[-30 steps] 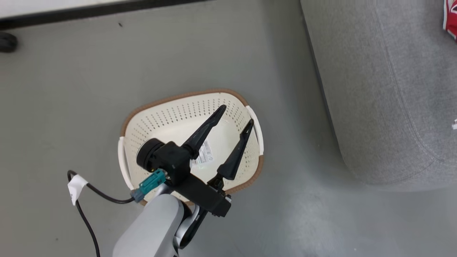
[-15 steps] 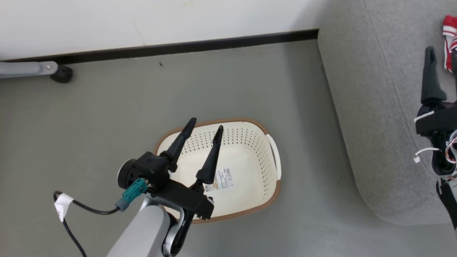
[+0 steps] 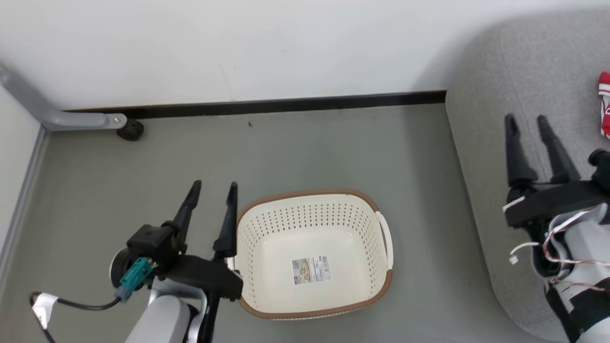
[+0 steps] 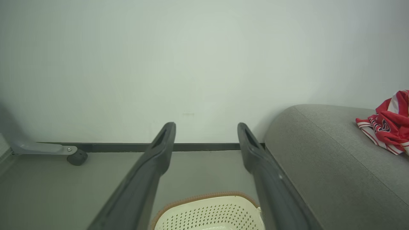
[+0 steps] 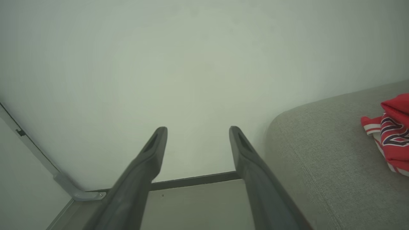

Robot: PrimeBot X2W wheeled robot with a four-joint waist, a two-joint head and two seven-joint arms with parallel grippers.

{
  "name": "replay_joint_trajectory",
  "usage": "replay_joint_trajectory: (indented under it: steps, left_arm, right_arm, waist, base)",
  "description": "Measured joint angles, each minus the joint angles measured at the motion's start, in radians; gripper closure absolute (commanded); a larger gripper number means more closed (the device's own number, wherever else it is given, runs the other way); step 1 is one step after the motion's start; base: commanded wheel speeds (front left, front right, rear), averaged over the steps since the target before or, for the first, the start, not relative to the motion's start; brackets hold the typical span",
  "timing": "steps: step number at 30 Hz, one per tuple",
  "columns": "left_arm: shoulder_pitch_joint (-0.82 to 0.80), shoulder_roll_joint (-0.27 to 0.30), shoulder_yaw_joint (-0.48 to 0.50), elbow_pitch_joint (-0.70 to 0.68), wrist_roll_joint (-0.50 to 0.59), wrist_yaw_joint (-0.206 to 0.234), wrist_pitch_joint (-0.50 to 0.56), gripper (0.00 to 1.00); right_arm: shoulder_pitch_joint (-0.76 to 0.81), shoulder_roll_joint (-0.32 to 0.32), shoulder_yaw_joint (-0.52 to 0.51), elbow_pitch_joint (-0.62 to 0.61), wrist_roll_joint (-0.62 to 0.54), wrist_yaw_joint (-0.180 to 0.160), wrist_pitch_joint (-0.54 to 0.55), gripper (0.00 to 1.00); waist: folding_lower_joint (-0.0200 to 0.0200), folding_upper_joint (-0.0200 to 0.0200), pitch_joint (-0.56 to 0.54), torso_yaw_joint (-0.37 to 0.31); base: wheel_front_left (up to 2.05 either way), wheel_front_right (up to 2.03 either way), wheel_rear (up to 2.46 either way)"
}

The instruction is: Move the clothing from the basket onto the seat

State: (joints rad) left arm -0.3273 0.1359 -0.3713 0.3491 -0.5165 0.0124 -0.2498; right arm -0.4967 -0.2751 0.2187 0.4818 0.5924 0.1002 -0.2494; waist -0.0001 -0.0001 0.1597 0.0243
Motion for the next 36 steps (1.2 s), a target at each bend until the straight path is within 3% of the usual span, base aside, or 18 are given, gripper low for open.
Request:
replay_joint_trajectory:
  steps: [12, 26, 36]
  left_arm:
    - [0.077, 0.019, 0.098, 0.036, 0.034, 0.077, 0.000, 0.00]
    - [0.197, 0.025, 0.192, 0.049, 0.091, 0.103, 0.000, 0.00]
    - [0.231, 0.020, 0.228, 0.042, 0.144, 0.103, 0.000, 0.00]
  right_arm:
    - [0.147, 0.050, 0.043, -0.062, -0.059, -0.022, 0.000, 0.00]
    - [0.324, 0.065, 0.060, -0.115, -0.142, -0.102, 0.000, 0.00]
    - [0.362, 0.065, 0.072, -0.141, -0.175, -0.130, 0.000, 0.00]
  waist:
    - [0.0000, 0.0000, -0.088, 0.002]
    - [0.0000, 0.0001, -0.166, -0.001]
    - [0.0000, 0.0001, -0.178, -0.001]
  base:
    - [0.00, 0.00, 0.00]
    - [0.00, 0.00, 0.00]
    - [0.00, 0.00, 0.00]
